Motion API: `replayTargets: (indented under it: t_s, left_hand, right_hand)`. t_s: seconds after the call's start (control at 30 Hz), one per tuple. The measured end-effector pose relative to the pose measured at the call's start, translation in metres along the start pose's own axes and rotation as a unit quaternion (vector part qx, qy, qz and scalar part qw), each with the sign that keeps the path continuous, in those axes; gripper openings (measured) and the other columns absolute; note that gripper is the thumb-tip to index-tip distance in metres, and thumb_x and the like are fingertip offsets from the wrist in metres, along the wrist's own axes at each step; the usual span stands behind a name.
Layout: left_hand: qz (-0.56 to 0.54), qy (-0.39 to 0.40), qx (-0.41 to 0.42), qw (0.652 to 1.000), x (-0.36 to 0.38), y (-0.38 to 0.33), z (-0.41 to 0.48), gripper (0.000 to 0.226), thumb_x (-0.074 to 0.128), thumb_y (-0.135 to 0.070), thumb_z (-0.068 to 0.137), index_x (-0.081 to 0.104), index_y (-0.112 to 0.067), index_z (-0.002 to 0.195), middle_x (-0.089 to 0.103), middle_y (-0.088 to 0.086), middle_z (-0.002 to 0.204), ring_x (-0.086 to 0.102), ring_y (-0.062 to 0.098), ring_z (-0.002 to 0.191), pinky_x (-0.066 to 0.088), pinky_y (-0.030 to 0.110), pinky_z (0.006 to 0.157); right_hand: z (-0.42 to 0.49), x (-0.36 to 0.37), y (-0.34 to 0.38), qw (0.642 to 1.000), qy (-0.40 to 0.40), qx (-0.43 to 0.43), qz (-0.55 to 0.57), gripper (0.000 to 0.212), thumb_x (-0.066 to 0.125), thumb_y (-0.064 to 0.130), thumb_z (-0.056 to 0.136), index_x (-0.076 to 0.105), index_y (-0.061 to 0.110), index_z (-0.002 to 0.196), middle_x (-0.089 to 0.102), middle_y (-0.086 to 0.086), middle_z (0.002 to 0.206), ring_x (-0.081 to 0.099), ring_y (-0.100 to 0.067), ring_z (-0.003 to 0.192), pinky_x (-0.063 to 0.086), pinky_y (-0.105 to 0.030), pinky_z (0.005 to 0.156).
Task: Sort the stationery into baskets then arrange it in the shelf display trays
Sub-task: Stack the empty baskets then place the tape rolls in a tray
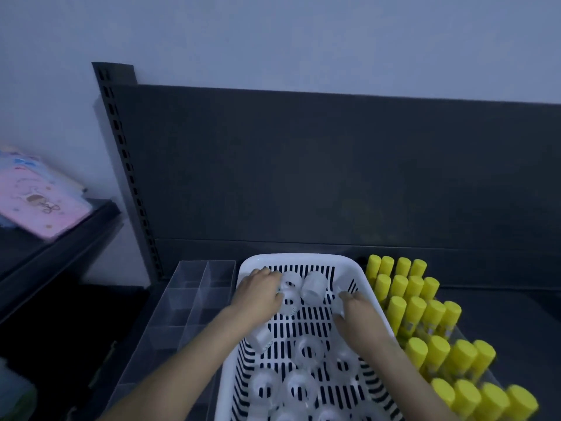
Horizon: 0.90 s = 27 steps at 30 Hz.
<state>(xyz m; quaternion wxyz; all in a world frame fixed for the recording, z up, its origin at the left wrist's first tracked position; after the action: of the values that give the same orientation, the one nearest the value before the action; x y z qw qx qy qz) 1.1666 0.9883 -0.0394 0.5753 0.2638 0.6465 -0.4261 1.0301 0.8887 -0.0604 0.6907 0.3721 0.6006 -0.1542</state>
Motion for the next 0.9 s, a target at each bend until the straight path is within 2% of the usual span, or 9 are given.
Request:
replayTargets:
  t_s: [0.23, 0.3, 0.37, 0.43, 0.57, 0.63, 0.7, 0.8, 0.9]
  left_hand:
    - [-0.007, 0.118, 0.062, 0.991, 0.030, -0.008, 0.054, 0.048, 0.048, -0.027, 0.091, 0.038, -0.014, 0.136, 0.042, 0.009, 0.133, 0.044, 0.026, 0.121, 0.044, 0.040, 0.094]
    - [-0.013, 0.156, 0.069, 0.985, 0.043, -0.010, 0.057, 0.054, 0.054, -0.032, 0.088, 0.037, -0.016, 0.136, 0.038, 0.009, 0.131, 0.043, 0.026, 0.120, 0.043, 0.037, 0.090]
    - [-0.020, 0.158, 0.060, 0.985, 0.047, -0.008, 0.060, 0.041, 0.055, -0.030, 0.088, 0.045, -0.013, 0.124, 0.037, 0.010, 0.124, 0.045, 0.026, 0.113, 0.040, 0.033, 0.082]
    - [-0.039, 0.141, 0.053, 0.988, 0.044, -0.007, 0.063, 0.025, 0.052, -0.025, 0.091, 0.050, -0.011, 0.112, 0.039, 0.009, 0.118, 0.048, 0.026, 0.104, 0.040, 0.033, 0.080]
    - [-0.082, 0.100, 0.050, 0.990, 0.029, -0.002, 0.060, 0.013, 0.045, -0.014, 0.094, 0.053, -0.014, 0.104, 0.038, -0.001, 0.107, 0.047, 0.018, 0.087, 0.036, 0.027, 0.070]
    - [-0.097, 0.108, 0.066, 0.987, 0.030, -0.001, 0.053, 0.005, 0.048, -0.015, 0.093, 0.051, -0.019, 0.090, 0.040, -0.002, 0.106, 0.046, 0.016, 0.089, 0.036, 0.025, 0.071]
    - [-0.098, 0.131, 0.071, 0.984, 0.035, -0.001, 0.049, 0.014, 0.057, -0.022, 0.088, 0.045, -0.024, 0.080, 0.044, -0.002, 0.106, 0.046, 0.014, 0.091, 0.037, 0.022, 0.072]
    - [-0.086, 0.176, 0.065, 0.978, 0.042, -0.008, 0.046, 0.027, 0.069, -0.027, 0.079, 0.045, -0.019, 0.090, 0.047, 0.006, 0.101, 0.047, 0.022, 0.087, 0.031, 0.022, 0.063]
    - [-0.056, 0.184, 0.066, 0.979, 0.049, -0.016, 0.049, 0.045, 0.071, -0.027, 0.078, 0.045, -0.009, 0.110, 0.048, 0.007, 0.112, 0.051, 0.024, 0.102, 0.036, 0.025, 0.070]
  right_hand:
    - [0.037, 0.000, 0.006, 0.996, -0.038, 0.035, -0.071, 0.037, 0.046, 0.026, 0.092, 0.047, 0.011, 0.125, 0.054, -0.009, 0.120, 0.050, -0.025, 0.111, 0.042, -0.032, 0.091]
    - [0.047, 0.008, 0.009, 0.996, -0.021, 0.035, -0.076, 0.046, 0.047, 0.029, 0.091, 0.041, 0.013, 0.134, 0.051, -0.009, 0.127, 0.048, -0.027, 0.116, 0.041, -0.035, 0.095]
    - [0.056, 0.018, 0.011, 0.997, 0.012, 0.027, -0.075, 0.055, 0.046, 0.034, 0.092, 0.030, 0.019, 0.143, 0.044, -0.008, 0.135, 0.042, -0.029, 0.124, 0.036, -0.039, 0.101]
    - [0.061, 0.027, 0.015, 0.997, 0.034, 0.015, -0.071, 0.055, 0.046, 0.036, 0.093, 0.027, 0.025, 0.143, 0.042, -0.007, 0.137, 0.042, -0.029, 0.125, 0.034, -0.041, 0.103]
    - [0.055, 0.021, 0.019, 0.996, 0.000, -0.025, -0.083, 0.045, 0.044, 0.021, 0.093, 0.036, 0.026, 0.137, 0.050, -0.003, 0.128, 0.048, -0.027, 0.118, 0.033, -0.035, 0.099]
    - [0.047, 0.020, 0.019, 0.993, 0.000, -0.048, -0.104, 0.043, 0.044, 0.014, 0.089, 0.040, 0.024, 0.131, 0.052, -0.003, 0.121, 0.049, -0.026, 0.114, 0.032, -0.034, 0.096]
    - [0.040, 0.023, 0.015, 0.993, 0.018, -0.048, -0.110, 0.037, 0.050, 0.026, 0.088, 0.046, 0.023, 0.124, 0.053, -0.002, 0.119, 0.049, -0.025, 0.114, 0.031, -0.036, 0.098]
    - [0.035, 0.028, 0.012, 0.994, 0.046, -0.027, -0.097, 0.039, 0.051, 0.048, 0.087, 0.056, 0.019, 0.112, 0.054, -0.003, 0.117, 0.049, -0.023, 0.113, 0.029, -0.038, 0.101]
    - [0.034, 0.029, 0.013, 0.994, 0.052, -0.019, -0.099, 0.036, 0.050, 0.047, 0.087, 0.060, 0.018, 0.105, 0.054, -0.003, 0.116, 0.046, -0.024, 0.115, 0.029, -0.039, 0.103]
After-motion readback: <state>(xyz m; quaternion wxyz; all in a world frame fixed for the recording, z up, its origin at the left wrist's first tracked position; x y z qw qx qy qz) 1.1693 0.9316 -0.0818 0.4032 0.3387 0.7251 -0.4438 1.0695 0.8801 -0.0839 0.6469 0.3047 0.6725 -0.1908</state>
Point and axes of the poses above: each hand's wrist, its own z-axis towards the middle knuckle, its own x-axis out of the palm, y = z × x, the point moved 9 cm from there along z, towards the middle knuckle
